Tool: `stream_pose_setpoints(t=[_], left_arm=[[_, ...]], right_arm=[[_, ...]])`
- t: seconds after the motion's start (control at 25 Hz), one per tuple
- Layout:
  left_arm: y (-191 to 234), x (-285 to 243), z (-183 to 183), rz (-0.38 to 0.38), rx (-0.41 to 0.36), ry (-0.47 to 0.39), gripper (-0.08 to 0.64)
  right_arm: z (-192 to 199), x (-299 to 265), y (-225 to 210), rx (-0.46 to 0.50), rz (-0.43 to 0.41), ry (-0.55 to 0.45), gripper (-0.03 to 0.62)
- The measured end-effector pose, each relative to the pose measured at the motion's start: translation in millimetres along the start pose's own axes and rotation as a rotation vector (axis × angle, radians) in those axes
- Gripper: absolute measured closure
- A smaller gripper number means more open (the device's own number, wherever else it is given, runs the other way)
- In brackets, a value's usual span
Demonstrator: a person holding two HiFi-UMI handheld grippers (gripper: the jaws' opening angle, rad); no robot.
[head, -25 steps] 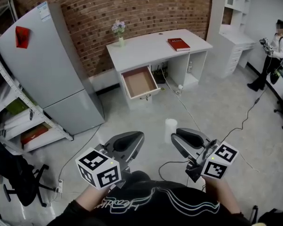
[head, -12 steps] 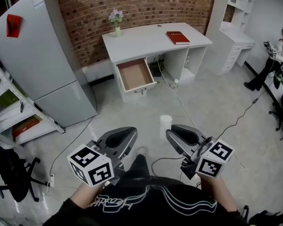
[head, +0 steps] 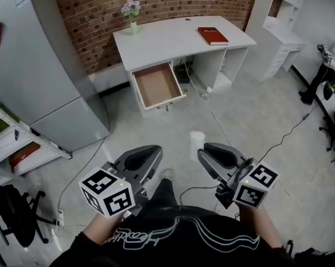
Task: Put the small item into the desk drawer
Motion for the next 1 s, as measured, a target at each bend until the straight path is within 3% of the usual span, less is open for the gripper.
stream_pose_setpoints(t=[0.64, 1.0], left_arm=[[235, -186, -32, -0.027, 0.111, 0.135, 0.538], [311, -242, -22, -0.058, 0.133, 0.185, 0.538]], right_arm=[[-22, -198, -220, -0.067, 0.091, 0.172, 0.497], [-7, -269, -294, -0.037, 0.069, 0.276, 0.497]])
Point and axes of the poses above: the fingertips, and each gripper's own axes: x backward along the fingers, y to its left, z out of its underside, the point moved 3 cm from there along x, backward along the fingers, and after that the axes turned 9 degrees about -y, right-handed, at the moved point
